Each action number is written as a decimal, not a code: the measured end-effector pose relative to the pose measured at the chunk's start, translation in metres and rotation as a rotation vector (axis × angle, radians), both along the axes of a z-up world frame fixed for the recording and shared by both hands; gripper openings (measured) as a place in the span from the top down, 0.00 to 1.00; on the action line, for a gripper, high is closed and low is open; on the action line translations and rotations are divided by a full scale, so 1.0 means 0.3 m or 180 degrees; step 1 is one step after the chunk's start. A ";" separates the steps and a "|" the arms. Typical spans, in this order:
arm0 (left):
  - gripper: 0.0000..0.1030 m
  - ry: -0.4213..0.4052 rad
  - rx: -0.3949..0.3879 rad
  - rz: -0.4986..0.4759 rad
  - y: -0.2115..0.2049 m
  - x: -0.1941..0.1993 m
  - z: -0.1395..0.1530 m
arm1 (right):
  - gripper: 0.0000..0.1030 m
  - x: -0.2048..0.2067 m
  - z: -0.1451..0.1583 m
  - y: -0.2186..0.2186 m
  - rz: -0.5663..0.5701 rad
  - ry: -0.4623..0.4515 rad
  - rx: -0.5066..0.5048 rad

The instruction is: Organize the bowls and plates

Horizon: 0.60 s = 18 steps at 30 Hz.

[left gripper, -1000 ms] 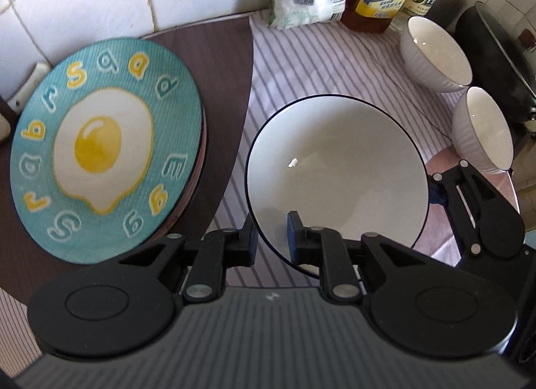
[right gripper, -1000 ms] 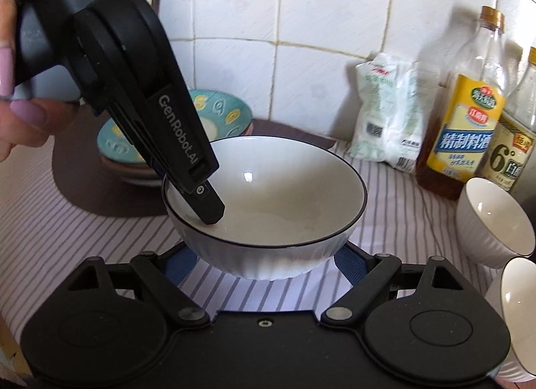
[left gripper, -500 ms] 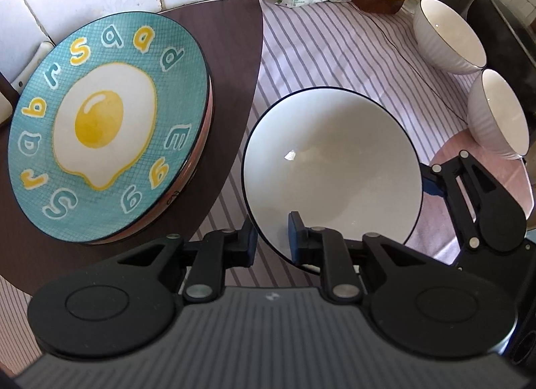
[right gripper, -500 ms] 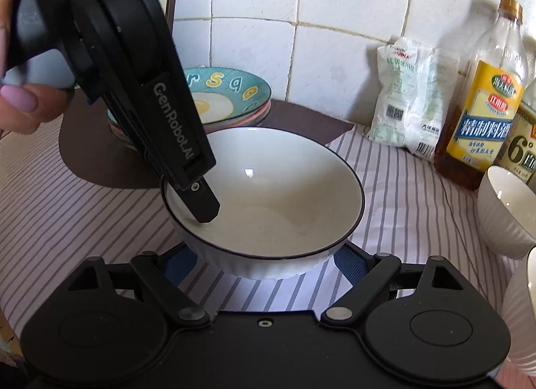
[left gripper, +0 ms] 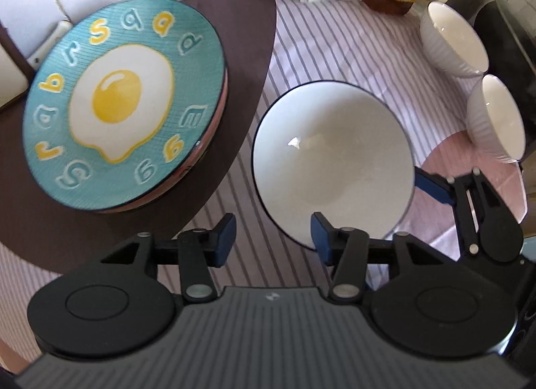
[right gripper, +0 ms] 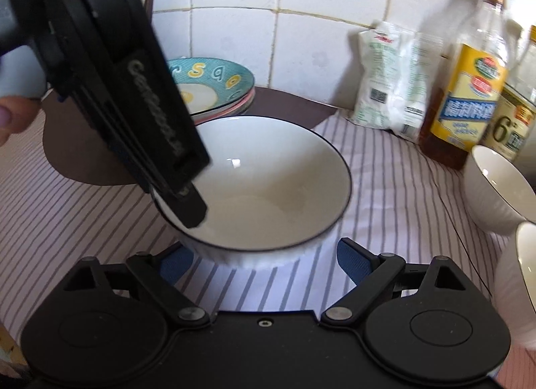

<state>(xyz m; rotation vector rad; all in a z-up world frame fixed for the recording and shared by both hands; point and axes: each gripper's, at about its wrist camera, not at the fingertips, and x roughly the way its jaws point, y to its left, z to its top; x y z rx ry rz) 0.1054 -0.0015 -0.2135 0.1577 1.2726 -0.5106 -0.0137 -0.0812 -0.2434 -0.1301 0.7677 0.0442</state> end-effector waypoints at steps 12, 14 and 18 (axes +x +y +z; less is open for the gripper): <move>0.43 -0.0294 0.0023 -0.0296 0.005 -0.131 0.194 | 0.08 -0.189 0.179 -0.108 -0.0640 -0.0067 0.0186; 0.43 -0.0346 0.0057 -0.0353 -0.009 -0.153 0.214 | 0.08 -0.216 0.200 -0.139 -0.0805 -0.0058 0.0262; 0.41 -0.0403 0.0004 -0.0406 -0.027 -0.192 0.258 | 0.08 -0.284 0.254 -0.174 -0.0972 -0.0179 0.0308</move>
